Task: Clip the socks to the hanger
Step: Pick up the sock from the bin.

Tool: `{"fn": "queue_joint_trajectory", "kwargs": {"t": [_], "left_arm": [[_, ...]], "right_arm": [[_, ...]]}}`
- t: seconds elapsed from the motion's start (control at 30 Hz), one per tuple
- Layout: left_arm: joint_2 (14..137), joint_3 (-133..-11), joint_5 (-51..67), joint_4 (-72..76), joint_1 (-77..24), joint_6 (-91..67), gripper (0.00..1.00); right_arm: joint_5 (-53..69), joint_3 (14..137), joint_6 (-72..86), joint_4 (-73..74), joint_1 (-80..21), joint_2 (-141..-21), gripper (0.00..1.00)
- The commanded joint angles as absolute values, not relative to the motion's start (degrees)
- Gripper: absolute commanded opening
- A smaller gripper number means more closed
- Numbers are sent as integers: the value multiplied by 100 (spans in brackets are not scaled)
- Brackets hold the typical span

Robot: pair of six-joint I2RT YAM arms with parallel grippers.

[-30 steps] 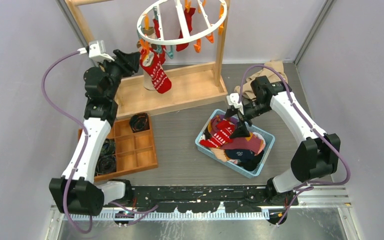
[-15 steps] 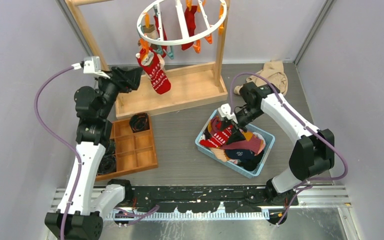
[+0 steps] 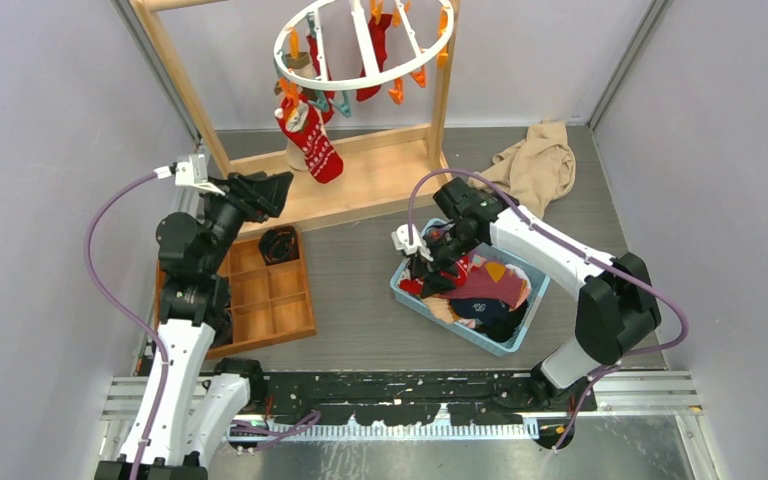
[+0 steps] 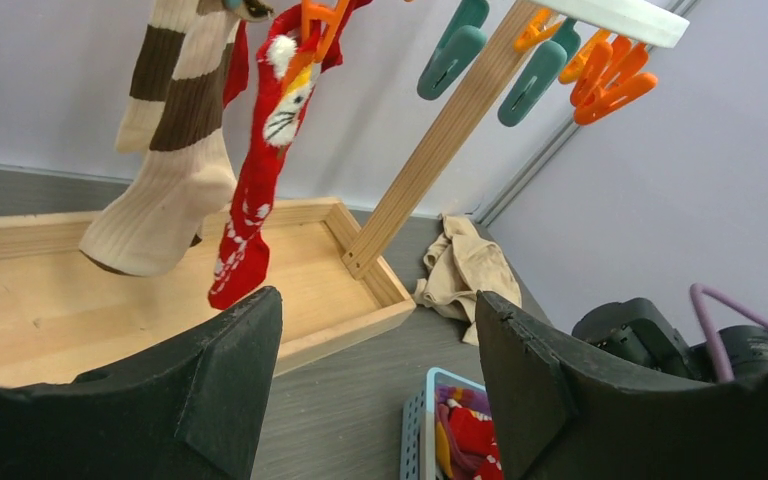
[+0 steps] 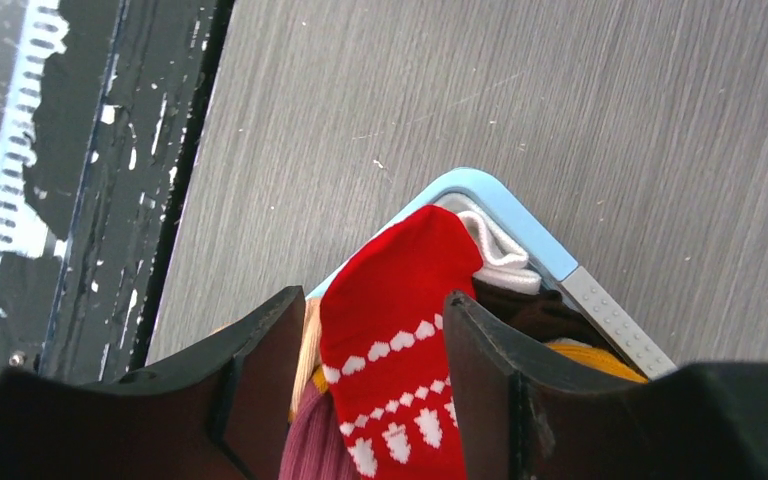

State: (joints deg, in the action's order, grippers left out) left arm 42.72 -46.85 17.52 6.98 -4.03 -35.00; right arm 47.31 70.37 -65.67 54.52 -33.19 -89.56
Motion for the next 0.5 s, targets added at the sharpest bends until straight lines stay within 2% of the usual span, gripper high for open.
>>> {"fn": "queue_joint_trajectory", "kwargs": {"t": [0.0,0.2,0.37,0.43,0.47], "left_arm": [[4048,-4537,1736,974,-376,-3711,72],[4070,-4481,1865,1067,-374,-3753,72],[4146,-4462,2122,1240,-369,-3801,72],[4156,-4412,2244,1388,-374,-3813,72],[4156,-4378,2315,1476,-370,-3826,72]], "right_arm": [[4224,6765,-5500,4522,-3513,-8875,58],[4027,6595,-4999,4140,-3646,-8856,41],[3981,6664,-4681,4076,-3655,-8655,10],[3996,6696,-4513,4065,-3581,-8429,2],[4034,6686,-4469,4050,-3500,-8273,1]]}}
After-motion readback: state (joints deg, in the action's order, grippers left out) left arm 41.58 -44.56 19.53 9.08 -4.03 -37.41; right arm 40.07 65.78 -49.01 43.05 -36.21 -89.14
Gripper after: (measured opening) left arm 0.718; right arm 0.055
